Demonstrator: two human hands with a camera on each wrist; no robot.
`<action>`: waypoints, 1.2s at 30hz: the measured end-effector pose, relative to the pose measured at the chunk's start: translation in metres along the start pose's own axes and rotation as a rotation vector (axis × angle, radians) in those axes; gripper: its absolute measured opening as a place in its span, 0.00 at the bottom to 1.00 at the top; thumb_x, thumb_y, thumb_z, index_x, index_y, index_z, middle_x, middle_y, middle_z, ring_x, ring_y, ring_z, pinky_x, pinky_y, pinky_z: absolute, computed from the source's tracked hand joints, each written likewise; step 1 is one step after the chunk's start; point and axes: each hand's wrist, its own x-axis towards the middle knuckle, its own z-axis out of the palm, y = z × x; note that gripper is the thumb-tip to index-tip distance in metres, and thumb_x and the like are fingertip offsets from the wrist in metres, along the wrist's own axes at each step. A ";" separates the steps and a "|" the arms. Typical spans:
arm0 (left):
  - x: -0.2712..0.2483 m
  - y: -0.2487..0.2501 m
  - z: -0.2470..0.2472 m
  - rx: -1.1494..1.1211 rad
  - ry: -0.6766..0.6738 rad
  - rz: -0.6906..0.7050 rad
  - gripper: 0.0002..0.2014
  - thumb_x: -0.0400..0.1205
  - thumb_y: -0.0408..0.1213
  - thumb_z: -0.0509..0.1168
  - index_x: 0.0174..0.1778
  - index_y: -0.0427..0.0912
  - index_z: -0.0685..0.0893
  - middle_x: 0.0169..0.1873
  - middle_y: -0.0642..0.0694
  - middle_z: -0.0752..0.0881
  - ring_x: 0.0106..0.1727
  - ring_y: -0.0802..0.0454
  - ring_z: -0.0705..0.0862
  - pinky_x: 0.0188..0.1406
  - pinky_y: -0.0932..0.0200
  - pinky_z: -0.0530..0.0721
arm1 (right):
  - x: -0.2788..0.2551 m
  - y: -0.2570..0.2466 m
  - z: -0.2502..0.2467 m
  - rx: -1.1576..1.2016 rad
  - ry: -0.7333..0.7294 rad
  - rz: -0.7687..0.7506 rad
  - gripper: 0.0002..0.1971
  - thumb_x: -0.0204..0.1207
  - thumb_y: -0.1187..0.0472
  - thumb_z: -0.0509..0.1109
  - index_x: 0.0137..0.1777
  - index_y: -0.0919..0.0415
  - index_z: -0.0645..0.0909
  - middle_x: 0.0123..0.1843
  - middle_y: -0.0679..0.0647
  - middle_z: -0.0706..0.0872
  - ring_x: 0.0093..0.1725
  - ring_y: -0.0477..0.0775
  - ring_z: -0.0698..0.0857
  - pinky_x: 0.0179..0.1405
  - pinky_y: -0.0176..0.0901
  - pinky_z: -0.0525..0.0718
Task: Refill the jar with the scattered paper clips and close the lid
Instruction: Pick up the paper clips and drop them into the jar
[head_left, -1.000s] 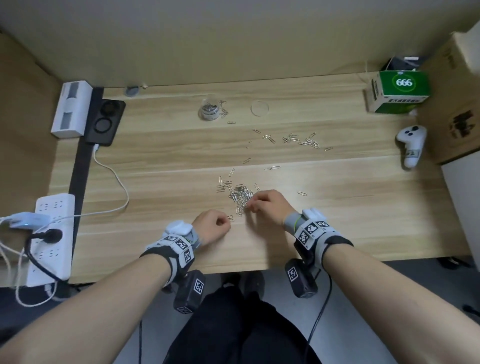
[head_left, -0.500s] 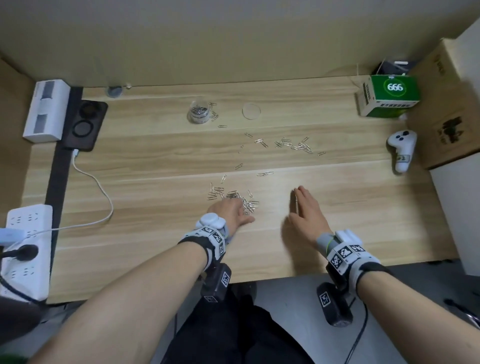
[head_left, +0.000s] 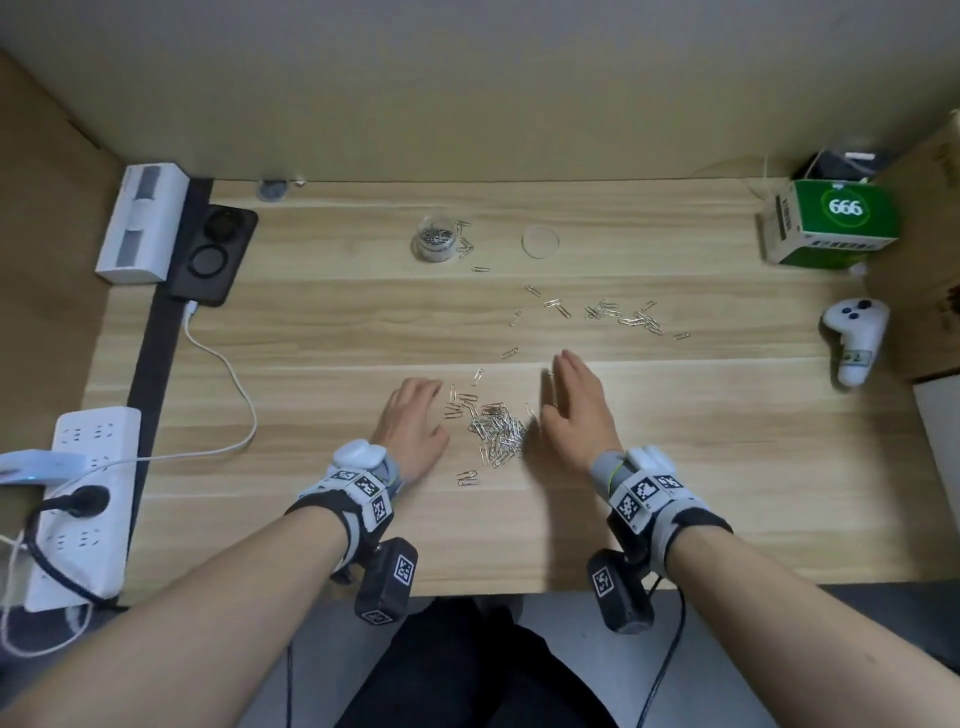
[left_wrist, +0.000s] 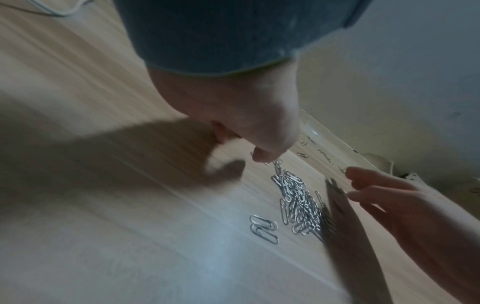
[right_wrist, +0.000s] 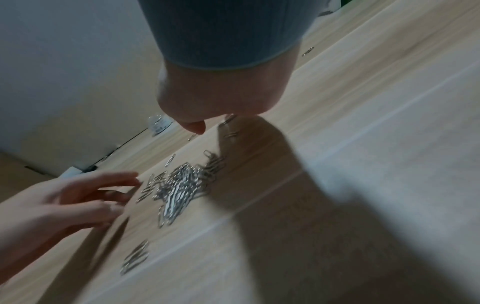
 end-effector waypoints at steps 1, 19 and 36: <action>0.000 0.001 -0.001 0.007 -0.037 0.008 0.33 0.72 0.33 0.65 0.76 0.39 0.70 0.71 0.42 0.72 0.70 0.41 0.70 0.73 0.52 0.68 | 0.008 0.002 -0.002 -0.031 -0.014 0.030 0.37 0.74 0.65 0.67 0.84 0.65 0.59 0.87 0.60 0.58 0.86 0.58 0.56 0.83 0.39 0.48; 0.019 0.011 0.017 0.224 -0.386 0.444 0.37 0.78 0.41 0.50 0.85 0.47 0.46 0.85 0.53 0.44 0.84 0.58 0.40 0.83 0.56 0.43 | -0.005 0.005 -0.014 -0.102 -0.196 -0.040 0.41 0.68 0.57 0.62 0.85 0.61 0.60 0.86 0.58 0.64 0.85 0.54 0.61 0.79 0.30 0.50; -0.015 -0.017 -0.001 0.158 -0.329 0.232 0.46 0.76 0.48 0.66 0.85 0.45 0.44 0.84 0.52 0.43 0.84 0.59 0.40 0.82 0.62 0.42 | 0.015 -0.012 0.031 -0.149 -0.365 -0.291 0.40 0.67 0.54 0.64 0.83 0.62 0.65 0.87 0.56 0.60 0.87 0.54 0.56 0.85 0.42 0.49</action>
